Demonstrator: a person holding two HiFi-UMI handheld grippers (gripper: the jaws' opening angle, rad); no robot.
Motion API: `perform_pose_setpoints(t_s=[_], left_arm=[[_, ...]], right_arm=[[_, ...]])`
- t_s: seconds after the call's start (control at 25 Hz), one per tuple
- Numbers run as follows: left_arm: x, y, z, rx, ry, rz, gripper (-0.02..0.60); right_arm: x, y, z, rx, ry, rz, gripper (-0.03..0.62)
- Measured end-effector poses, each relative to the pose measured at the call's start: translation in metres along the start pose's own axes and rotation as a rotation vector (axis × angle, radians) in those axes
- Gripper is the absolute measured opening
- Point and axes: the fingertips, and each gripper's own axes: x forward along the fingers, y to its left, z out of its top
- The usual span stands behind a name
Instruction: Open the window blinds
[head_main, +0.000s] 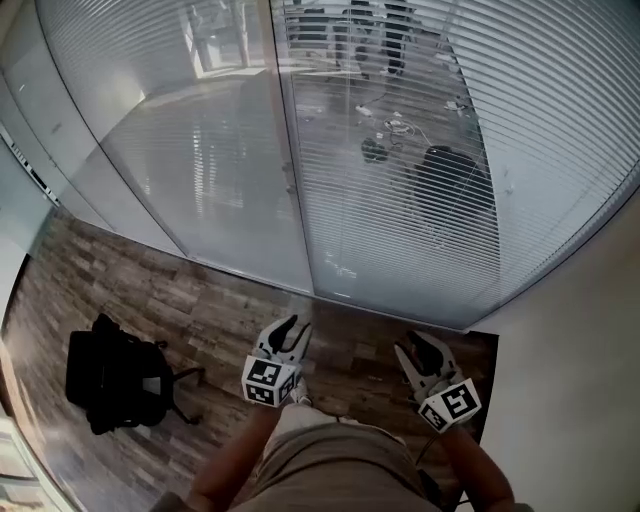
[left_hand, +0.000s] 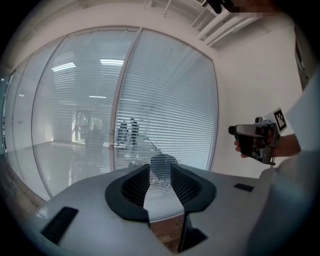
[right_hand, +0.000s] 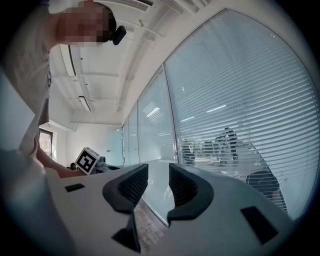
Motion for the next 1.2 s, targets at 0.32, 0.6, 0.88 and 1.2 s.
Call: perform_pose_setpoints(t_s=[0.32,0.6,0.88,1.2], left_arm=[[-0.042,-0.063,-0.020,-0.031,0.014,0.049,0.133],[-0.071,-0.082,-0.032,-0.005,0.038,0.062,0.133],[-0.087,-0.084,-0.033,-0.017,0.022,0.059,0.133],[-0.112,-0.054,-0.048,-0.028,0.038,0.041,0.134]], right_arm=[[-0.073,0.011,0.000,-0.001,-0.007,0.052,0.137],[-0.096,0.021,-0.010,0.007,0.023,0.045,0.137],[-0.101,0.034,-0.018,0.009,0.040,0.048,0.137],[-0.079,0.057,-0.042,0.022,0.084,0.009,0.137]])
